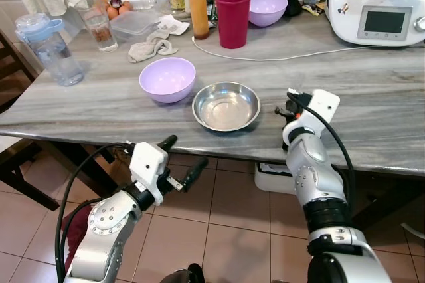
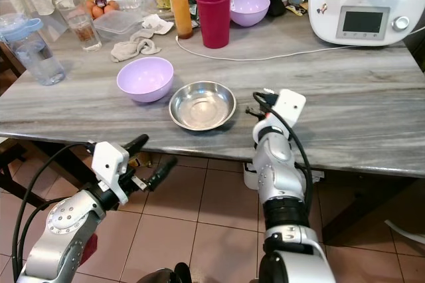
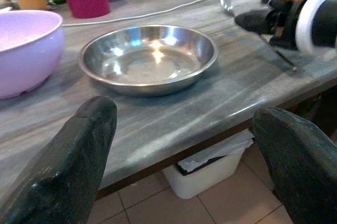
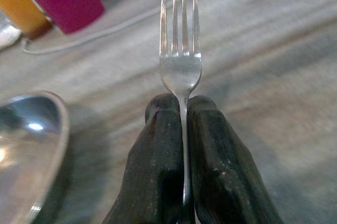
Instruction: Setting the table
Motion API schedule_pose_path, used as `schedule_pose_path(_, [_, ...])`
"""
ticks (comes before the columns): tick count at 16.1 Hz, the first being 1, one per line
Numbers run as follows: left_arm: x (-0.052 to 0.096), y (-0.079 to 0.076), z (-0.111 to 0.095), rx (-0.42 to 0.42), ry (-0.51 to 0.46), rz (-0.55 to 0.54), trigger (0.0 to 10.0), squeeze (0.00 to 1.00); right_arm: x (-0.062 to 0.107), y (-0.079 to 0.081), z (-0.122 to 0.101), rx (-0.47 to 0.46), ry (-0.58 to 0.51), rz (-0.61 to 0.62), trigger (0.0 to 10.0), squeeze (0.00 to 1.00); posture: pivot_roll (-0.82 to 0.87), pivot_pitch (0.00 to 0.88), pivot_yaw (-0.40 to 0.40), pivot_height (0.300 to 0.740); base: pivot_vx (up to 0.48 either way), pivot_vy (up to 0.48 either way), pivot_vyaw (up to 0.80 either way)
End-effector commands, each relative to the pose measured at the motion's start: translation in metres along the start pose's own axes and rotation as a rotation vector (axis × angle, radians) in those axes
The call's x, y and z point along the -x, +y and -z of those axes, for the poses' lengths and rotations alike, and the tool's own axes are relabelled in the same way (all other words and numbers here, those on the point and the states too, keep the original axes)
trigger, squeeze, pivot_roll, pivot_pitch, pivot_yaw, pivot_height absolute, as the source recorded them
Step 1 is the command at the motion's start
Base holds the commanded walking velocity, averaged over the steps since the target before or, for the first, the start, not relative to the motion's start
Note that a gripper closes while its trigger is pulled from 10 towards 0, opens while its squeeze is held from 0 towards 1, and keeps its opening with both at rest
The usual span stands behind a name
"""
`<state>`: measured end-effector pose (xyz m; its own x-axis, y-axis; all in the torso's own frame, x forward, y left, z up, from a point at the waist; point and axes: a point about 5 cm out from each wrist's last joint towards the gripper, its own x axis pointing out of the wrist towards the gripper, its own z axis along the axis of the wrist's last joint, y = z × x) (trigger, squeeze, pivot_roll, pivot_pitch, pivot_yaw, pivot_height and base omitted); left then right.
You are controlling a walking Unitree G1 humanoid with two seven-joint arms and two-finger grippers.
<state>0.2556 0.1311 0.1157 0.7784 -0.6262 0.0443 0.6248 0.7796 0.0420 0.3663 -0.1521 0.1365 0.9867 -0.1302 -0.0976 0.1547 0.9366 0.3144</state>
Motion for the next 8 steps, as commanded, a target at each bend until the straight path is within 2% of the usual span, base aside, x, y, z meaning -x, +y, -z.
schedule_pose_path(1, [0.002,0.001,-0.002,-0.008,0.007,0.006,10.0,0.00,-0.003,0.003,-0.004,-0.013,-0.007,-0.002,10.0,0.00,-0.11,0.137,0.105,0.740,0.000,0.000,0.00])
schedule_pose_path(4, [0.001,-0.001,-0.001,-0.002,0.011,0.013,10.0,0.00,-0.009,0.000,-0.003,-0.018,0.025,0.004,10.0,0.00,-0.11,0.135,0.106,0.740,0.000,0.000,0.00])
schedule_pose_path(8, [-0.002,-0.003,0.000,0.005,0.019,0.025,10.0,0.00,-0.018,0.007,-0.003,-0.035,0.062,-0.032,10.0,0.00,-0.12,0.129,0.105,0.740,0.000,0.000,0.00])
